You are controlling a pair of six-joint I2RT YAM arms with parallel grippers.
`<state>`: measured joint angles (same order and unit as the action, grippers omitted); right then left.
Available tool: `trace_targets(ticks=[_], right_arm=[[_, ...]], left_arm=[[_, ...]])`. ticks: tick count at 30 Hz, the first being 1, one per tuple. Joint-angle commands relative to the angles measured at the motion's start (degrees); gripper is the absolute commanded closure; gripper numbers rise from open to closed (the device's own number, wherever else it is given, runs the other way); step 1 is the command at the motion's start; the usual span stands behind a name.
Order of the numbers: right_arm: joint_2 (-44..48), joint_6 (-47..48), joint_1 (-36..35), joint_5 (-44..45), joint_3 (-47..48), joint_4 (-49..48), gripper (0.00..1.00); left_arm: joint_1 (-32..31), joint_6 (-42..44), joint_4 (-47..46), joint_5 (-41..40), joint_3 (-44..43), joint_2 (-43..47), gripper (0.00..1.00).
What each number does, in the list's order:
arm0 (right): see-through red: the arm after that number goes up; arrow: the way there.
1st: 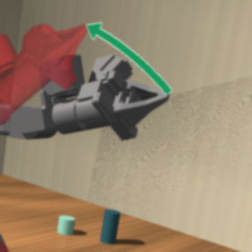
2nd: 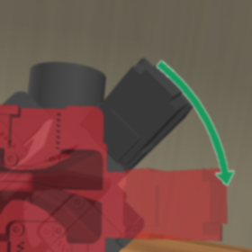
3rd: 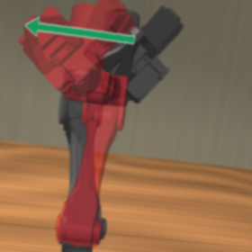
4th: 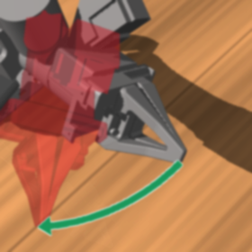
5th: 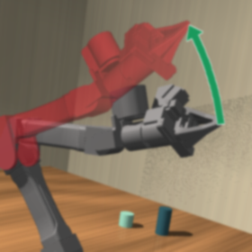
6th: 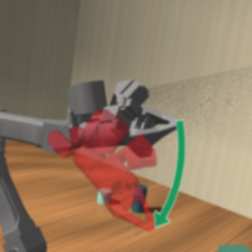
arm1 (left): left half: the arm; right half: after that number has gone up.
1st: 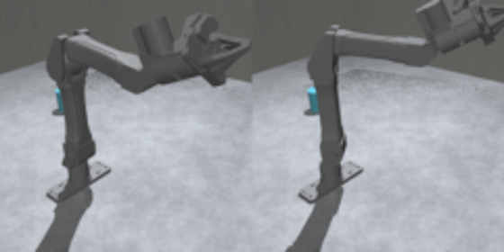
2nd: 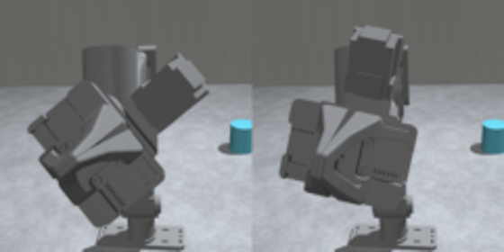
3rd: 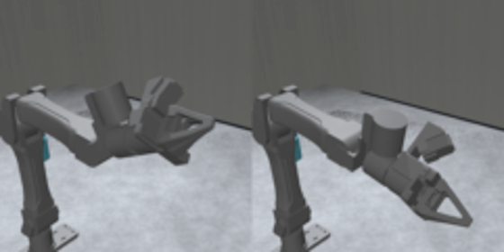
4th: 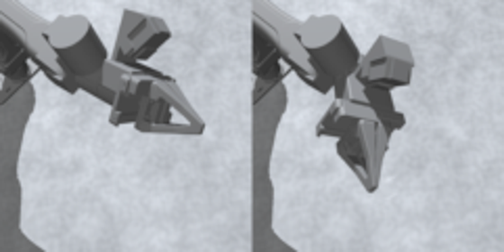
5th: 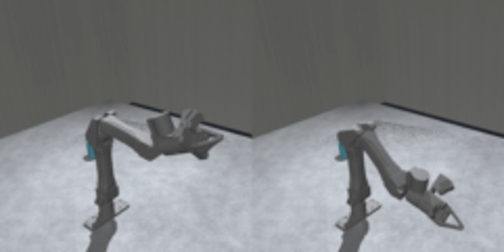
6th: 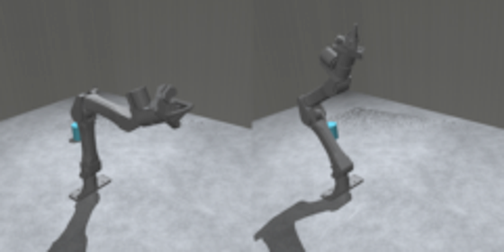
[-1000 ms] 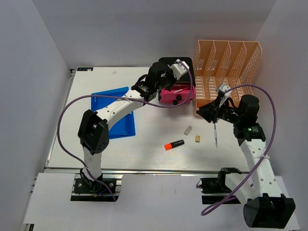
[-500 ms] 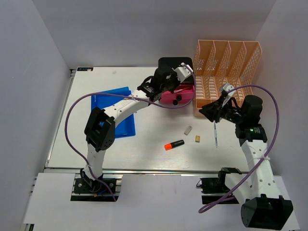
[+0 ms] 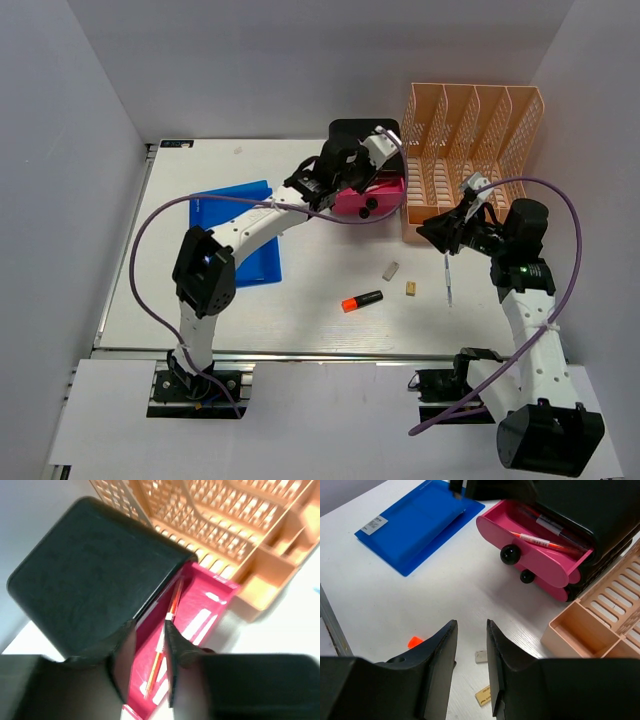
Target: Organize the desk
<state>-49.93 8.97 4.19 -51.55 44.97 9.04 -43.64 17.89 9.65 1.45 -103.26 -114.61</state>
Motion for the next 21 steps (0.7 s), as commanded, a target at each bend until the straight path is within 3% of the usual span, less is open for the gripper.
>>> trace_targets(ticks=[1, 2, 4, 5, 6, 7, 9, 11, 12, 13, 14, 15, 18, 21], right_arm=[[-0.34, 0.6, 0.56, -2.67, -0.93, -2.27, 0.64], [-0.52, 2.61, 0.65, -3.98, -1.2, -1.57, 0.64], [-1.22, 5.34, 0.39, -5.75, -1.64, -0.69, 0.64], [-1.39, 6.4, 0.3, -6.89, -2.16, -0.43, 0.64], [-1.66, 8.24, 0.12, -7.07, -2.43, 0.01, 0.65], [-1.75, 8.86, -0.23, -7.51, -2.52, 0.19, 0.64], [-1.84, 9.92, -0.58, -7.6, -2.7, 0.54, 0.62], [-1.92, 10.97, -1.81, -6.64, -2.09, 1.07, 0.57], [-2.1, 12.46, -2.51, -6.63, -1.65, 2.64, 0.51], [-2.45, 14.21, -2.86, -6.02, -1.03, 4.3, 0.48], [-3.32, 16.75, -3.74, -5.58, 0.45, 6.67, 0.41], [-4.11, 23.22, -4.01, -5.23, 1.16, 12.26, 0.4], [-8.06, 37.29, -7.61, -2.43, 2.93, 23.7, 0.37], [-13.16, 38.58, -9.72, 6.17, 4.33, 25.85, 0.34]], left_arm=[[-0.57, -6.53, -0.25, 0.74, -1.25, 11.23, 0.63], [-0.57, -8.55, 0.19, 1.09, 0.24, 13.07, 0.72], [0.21, -14.88, 1.5, 1.79, 4.45, 20.34, 0.82], [0.74, -17.25, 2.03, 1.97, 10.3, 22.91, 0.92], [0.75, -23.45, 2.91, 0.5, 13.49, 28.42, 0.94], [1.27, -24.91, 5.44, -5.35, 16.48, 31.17, 0.97], [1.97, -27.2, 7.48, -8.47, 26.06, 38.71, 0.98], [2.76, -28.78, 10.03, -12.25, 35.87, 43.57, 0.9], [3.64, -30.01, 11.17, -12.44, 38.9, 47.94, 0.71], [3.65, -30.02, 11.7, -12.27, 41.71, 49.9, 0.63], [4.34, -30.89, 12.49, -12.18, 46.18, 52.88, 0.5], [5.05, -31.25, 13.46, -11.83, 48.22, 54.13, 0.44], [5.67, -30.64, 12.77, -9.37, 54.03, 57.3, 0.31], [5.67, -29.5, 11.01, -8.31, 56.76, 57.48, 0.28]])
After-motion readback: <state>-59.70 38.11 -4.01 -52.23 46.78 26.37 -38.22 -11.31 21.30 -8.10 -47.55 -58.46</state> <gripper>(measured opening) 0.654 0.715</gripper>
